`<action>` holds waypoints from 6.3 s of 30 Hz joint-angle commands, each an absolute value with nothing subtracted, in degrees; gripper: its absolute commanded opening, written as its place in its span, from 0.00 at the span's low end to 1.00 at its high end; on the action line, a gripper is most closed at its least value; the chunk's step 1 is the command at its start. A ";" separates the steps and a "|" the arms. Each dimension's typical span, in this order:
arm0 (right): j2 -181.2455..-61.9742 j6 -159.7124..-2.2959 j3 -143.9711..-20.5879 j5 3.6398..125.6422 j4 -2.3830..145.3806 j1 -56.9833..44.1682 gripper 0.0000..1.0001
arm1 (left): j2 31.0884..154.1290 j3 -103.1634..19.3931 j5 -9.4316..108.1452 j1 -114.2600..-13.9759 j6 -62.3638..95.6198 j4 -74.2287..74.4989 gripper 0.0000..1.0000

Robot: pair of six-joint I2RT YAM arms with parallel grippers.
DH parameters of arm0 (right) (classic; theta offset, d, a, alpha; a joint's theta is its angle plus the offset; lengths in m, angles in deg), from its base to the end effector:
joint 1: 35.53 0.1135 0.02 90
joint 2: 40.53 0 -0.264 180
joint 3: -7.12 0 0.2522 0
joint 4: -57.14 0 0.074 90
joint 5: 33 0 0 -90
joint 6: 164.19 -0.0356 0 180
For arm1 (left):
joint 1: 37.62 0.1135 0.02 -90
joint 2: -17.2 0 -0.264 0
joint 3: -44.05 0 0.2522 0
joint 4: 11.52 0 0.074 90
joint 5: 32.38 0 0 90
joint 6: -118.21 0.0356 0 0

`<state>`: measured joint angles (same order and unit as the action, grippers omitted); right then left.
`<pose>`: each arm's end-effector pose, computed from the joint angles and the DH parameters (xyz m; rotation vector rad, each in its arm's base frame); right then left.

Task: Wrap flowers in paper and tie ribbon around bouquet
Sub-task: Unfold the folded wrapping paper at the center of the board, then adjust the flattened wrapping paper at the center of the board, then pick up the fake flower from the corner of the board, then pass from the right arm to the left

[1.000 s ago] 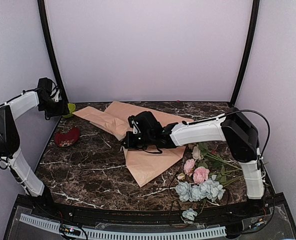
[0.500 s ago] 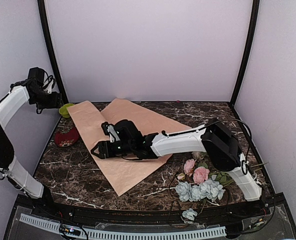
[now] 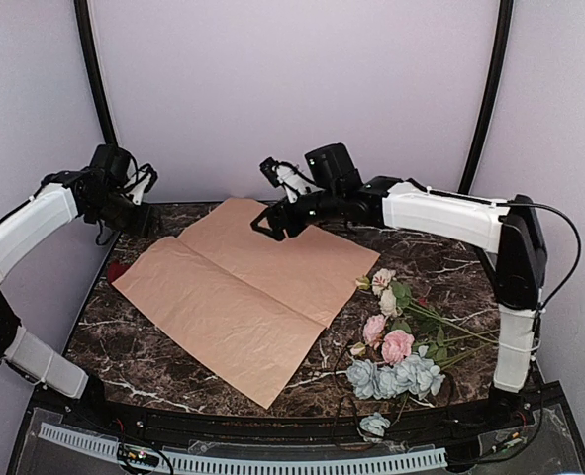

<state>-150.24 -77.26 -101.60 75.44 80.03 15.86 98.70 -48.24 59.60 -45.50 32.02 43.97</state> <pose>0.2781 0.3663 0.3140 -1.0498 1.8044 0.9180 0.3039 -0.0408 0.3447 0.2225 2.3398 0.0058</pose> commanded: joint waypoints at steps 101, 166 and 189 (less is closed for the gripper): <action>-135.35 -76.11 -80.41 50.54 131.53 -6.76 0.74 | 115.07 -48.39 51.13 -80.08 30.22 28.45 0.79; -116.07 -88.17 -100.70 88.40 82.43 5.05 0.00 | 89.98 -25.83 25.65 -80.42 40.76 5.45 0.83; -139.56 -90.82 -113.51 100.67 81.38 13.58 0.00 | 83.75 -17.20 28.93 -80.51 34.27 -9.44 0.00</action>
